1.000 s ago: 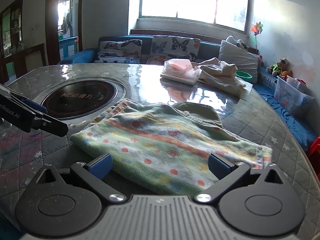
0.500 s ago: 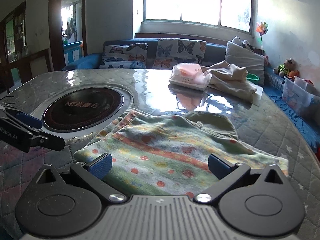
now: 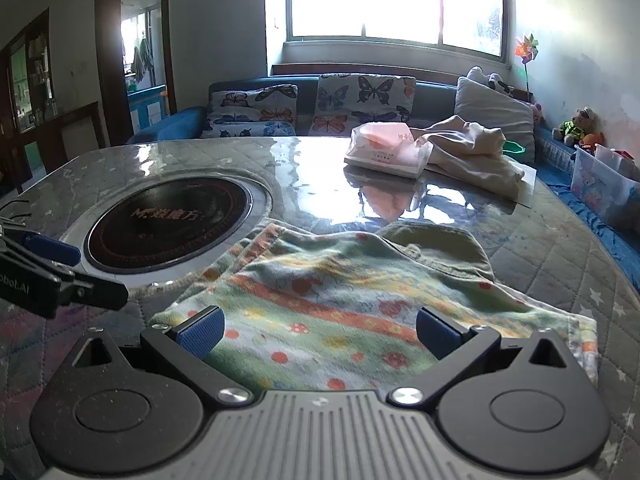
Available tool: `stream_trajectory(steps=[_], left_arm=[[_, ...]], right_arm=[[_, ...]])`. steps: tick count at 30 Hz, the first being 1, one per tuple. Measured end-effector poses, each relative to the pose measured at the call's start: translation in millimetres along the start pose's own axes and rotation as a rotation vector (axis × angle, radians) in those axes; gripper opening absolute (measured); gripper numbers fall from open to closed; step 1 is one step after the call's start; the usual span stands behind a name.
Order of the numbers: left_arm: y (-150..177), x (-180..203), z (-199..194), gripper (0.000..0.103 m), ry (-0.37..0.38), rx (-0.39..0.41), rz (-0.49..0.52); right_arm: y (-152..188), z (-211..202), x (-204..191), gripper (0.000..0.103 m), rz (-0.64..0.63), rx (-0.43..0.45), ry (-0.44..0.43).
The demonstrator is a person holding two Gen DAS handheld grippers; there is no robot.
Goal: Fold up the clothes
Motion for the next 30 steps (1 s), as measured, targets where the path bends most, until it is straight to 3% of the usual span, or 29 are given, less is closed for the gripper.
stream_trajectory(steps=[16,22,30], left_arm=[[-7.2,-16.0,-5.6,0.103,-0.035,0.023,-0.026],[-14.2,-15.3,-9.1,0.103,-0.029,0.041,-0.029],[-19.0,11.2,-2.9,0.103,0.019,0.041,0.03]], right_arm=[[-23.8,14.7,-34.6,0.103,0.011,0.028,-0.056],[-41.4,19.6,-36.7,0.103,0.061,0.08,-0.013],[-23.6,9.5,-5.1,0.103,0.052,0.031,0.068]])
Point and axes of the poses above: each gripper's, at about its wrist camera, not at the fingertips, and z roughly the way its jaws point, x to its right, y to its underside, the point moved 9 cm from there along z, roughly the way its jaws point, and after that the axes turned 8 degrees about z, right-handed, at the moved point
